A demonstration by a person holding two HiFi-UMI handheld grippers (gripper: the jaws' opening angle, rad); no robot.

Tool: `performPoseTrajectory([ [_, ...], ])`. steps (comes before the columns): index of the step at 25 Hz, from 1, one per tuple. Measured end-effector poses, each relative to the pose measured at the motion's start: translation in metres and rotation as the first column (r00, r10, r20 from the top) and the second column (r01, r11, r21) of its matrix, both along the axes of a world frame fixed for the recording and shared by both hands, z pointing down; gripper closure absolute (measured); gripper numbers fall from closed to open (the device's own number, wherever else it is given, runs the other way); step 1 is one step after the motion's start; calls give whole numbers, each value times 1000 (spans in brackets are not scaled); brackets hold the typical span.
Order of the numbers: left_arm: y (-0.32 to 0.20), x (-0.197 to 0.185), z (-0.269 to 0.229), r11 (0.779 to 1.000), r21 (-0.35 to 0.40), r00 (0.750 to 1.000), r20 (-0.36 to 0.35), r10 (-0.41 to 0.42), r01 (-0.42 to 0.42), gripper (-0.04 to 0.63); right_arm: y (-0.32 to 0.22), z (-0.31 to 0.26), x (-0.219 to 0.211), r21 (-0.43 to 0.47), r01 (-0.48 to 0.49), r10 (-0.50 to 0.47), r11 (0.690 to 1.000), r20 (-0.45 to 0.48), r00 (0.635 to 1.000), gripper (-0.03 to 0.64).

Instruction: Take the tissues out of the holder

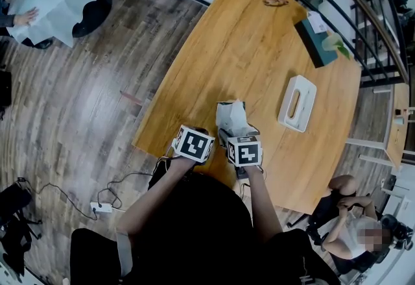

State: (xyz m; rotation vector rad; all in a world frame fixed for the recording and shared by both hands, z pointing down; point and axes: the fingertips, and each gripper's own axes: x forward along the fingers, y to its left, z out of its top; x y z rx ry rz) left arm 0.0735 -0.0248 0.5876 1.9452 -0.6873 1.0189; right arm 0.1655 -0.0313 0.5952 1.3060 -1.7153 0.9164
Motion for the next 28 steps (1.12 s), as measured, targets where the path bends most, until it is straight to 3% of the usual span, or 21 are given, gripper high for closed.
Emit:
performPoseTrajectory([
  [18, 15, 16, 7, 997, -28, 997, 1, 71, -71, 588, 25, -35, -2, 109, -44, 40, 993, 35, 999, 255],
  [28, 22, 23, 11, 993, -32, 994, 11, 112, -112, 588, 41, -56, 7, 230, -126, 109, 965, 86, 990, 255],
])
